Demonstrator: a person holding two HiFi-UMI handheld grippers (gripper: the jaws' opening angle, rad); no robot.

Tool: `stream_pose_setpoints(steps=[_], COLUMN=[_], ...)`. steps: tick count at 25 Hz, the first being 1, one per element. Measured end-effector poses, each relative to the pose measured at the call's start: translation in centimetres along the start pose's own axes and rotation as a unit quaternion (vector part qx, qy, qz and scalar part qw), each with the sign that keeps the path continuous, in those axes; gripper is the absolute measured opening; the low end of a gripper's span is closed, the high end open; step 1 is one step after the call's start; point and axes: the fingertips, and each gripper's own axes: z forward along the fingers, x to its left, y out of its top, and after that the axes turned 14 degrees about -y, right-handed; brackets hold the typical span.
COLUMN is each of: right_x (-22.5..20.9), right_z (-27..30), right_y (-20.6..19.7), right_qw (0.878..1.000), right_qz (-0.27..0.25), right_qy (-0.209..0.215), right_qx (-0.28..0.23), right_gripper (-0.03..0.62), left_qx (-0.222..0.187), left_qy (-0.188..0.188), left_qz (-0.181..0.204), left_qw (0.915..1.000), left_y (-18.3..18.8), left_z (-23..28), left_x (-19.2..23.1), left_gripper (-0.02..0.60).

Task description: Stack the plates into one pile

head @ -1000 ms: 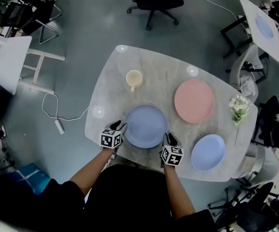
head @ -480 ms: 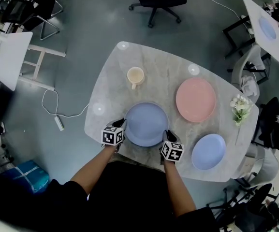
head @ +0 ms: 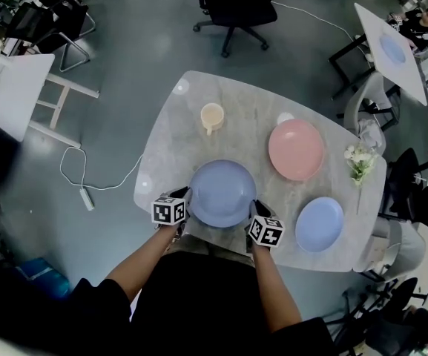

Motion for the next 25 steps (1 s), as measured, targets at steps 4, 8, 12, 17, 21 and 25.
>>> stream_pose_setpoints(steps=[4,8,12,17,21,25], right_x=[1.3,2.2,2.6,1.8,0.1,-2.5], right_z=[-3.1,-7.0,-10.8,-13.9,-15.4,-16.3], right_y=[-0.8,-3.1,-5.9,-8.7,-9.5,-9.9], right_qw=[1.0,0.999,0.997,0.997,0.996,0.995], right_qz=[-0.001,0.002,0.008,0.01,0.018,0.041], right_qy=[-0.007,-0.029,-0.053,-0.068,-0.077,-0.077], right_qx=[-0.026,-0.043,-0.047,-0.046,-0.05,-0.056], right_gripper=[0.034,0.029,0.028,0.028,0.028,0.026], left_qx=[-0.014,-0.017,-0.022,-0.018,-0.014,-0.012], left_qy=[-0.009,-0.006,-0.024,-0.044,-0.057,-0.057], left_qz=[0.019,0.009,0.025,0.047,0.055,0.072], left_qw=[0.9997,0.9998,0.9991,0.9978,0.9968,0.9957], left_y=[-0.9,-3.1,-5.2,-7.6,-8.5,-9.0], left_z=[-3.1,-6.6,-9.7,-11.2,-10.8,-9.4], left_x=[-1.1,-2.7,-4.6,-6.8,-8.7,-11.0], left_gripper=[0.038,0.031,0.031,0.031,0.031,0.031])
